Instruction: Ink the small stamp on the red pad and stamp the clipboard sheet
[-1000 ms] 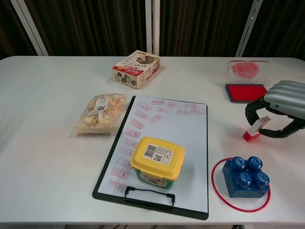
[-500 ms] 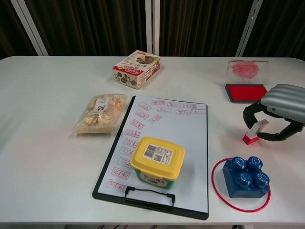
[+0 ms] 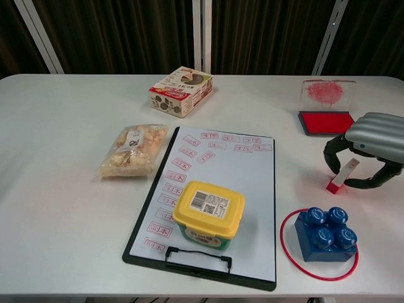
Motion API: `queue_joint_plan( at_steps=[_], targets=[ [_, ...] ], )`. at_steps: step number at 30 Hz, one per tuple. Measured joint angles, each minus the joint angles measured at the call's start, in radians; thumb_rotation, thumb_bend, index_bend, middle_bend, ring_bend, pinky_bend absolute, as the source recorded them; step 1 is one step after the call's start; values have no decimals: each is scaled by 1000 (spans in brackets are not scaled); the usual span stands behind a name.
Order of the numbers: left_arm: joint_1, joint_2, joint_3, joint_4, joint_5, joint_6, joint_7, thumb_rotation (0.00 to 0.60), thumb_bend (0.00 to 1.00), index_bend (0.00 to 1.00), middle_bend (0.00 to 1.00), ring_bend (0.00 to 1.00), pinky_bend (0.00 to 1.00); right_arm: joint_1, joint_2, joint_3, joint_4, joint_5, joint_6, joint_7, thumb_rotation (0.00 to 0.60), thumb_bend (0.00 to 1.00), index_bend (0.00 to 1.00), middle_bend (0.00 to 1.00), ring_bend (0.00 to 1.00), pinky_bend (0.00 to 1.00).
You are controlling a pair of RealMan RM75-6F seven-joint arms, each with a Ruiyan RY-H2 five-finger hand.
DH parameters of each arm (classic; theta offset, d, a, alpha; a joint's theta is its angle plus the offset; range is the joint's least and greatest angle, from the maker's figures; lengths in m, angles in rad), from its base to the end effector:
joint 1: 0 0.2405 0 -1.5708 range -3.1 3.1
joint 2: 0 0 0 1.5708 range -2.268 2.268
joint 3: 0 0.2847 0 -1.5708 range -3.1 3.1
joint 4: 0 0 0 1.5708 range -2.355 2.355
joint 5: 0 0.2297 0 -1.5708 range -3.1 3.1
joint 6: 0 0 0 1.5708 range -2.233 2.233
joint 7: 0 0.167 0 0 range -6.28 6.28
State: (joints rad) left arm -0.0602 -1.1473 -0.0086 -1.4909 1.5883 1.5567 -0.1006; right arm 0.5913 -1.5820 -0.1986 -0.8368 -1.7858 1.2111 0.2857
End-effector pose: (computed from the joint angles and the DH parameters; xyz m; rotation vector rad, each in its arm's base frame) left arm -0.3575 0.1908 0.1541 -1.4250 -0.8694 -0.9575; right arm -0.3163 -0.3365 -0.0266 2.2231 -0.6415 0.8475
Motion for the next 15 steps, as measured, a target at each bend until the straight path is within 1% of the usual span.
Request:
queue_joint_plan(
  at_steps=[4,12,15],
  targets=[
    [1,1,0,0,0,2,0,600,0,66,66,51,160,-1,4,2,-6,-1,0,-3,600,188,468,414,908,1000],
    [2,1,1,-1,0,5,-1,600,0,66,66,51,160,-11,39,4,-32,-5,26,-16,600,182,205,296,908,1000],
    [4,2,1,-3,2,9,1,600,0,66,66,51,160,-23,75,5,-55,-8,58,-35,600,178,150,276,904,1000]
  ],
)
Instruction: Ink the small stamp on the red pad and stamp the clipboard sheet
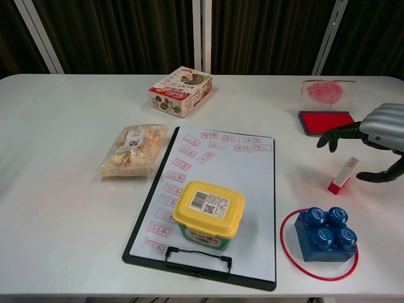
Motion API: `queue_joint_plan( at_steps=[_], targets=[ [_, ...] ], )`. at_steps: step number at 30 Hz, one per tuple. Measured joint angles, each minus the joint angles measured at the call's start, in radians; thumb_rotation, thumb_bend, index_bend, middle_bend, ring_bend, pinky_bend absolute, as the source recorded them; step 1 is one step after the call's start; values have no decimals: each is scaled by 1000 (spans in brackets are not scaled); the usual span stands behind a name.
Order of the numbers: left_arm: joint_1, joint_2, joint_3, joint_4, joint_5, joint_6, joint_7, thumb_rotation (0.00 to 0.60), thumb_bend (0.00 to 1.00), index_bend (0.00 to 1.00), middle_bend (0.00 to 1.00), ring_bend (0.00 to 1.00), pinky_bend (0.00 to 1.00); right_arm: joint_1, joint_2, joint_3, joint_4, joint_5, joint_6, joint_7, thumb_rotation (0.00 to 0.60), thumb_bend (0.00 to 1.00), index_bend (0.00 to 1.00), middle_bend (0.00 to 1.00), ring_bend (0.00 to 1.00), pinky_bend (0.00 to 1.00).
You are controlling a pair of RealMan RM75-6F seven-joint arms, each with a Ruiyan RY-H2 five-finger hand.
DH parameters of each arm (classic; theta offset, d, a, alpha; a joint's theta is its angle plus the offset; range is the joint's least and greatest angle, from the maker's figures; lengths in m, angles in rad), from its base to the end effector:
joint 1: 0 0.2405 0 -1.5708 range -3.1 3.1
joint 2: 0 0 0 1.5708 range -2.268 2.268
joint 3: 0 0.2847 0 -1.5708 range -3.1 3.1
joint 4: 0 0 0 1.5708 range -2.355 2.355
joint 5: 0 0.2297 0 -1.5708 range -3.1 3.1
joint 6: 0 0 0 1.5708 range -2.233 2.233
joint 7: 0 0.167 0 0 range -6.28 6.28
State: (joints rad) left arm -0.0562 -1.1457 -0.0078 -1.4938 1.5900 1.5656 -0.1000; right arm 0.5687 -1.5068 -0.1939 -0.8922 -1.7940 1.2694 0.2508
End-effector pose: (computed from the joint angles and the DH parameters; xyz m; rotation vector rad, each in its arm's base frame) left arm -0.3569 0.1891 0.1555 -1.4201 -0.8657 -0.9615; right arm -0.3207 -0.3313 0.0037 2.1930 -0.5848 0.8646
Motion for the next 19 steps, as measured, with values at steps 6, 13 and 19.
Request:
queue_joint_plan(
  at_steps=[6,13,19],
  targets=[
    [7,5,1,-13,4,13,6,600,0,66,66,51,160,-65,128,8,-99,6,146,-24,600,128,144,264,894,1000],
    [14,5,-4,-24,0,29,11,600,0,66,66,51,160,-265,258,53,-261,129,424,-11,600,115,0,43,43,287],
    [13,14,-4,-33,11,33,25,600,0,66,66,51,160,-399,320,124,-455,389,417,-22,600,115,0,0,0,0]
  ],
)
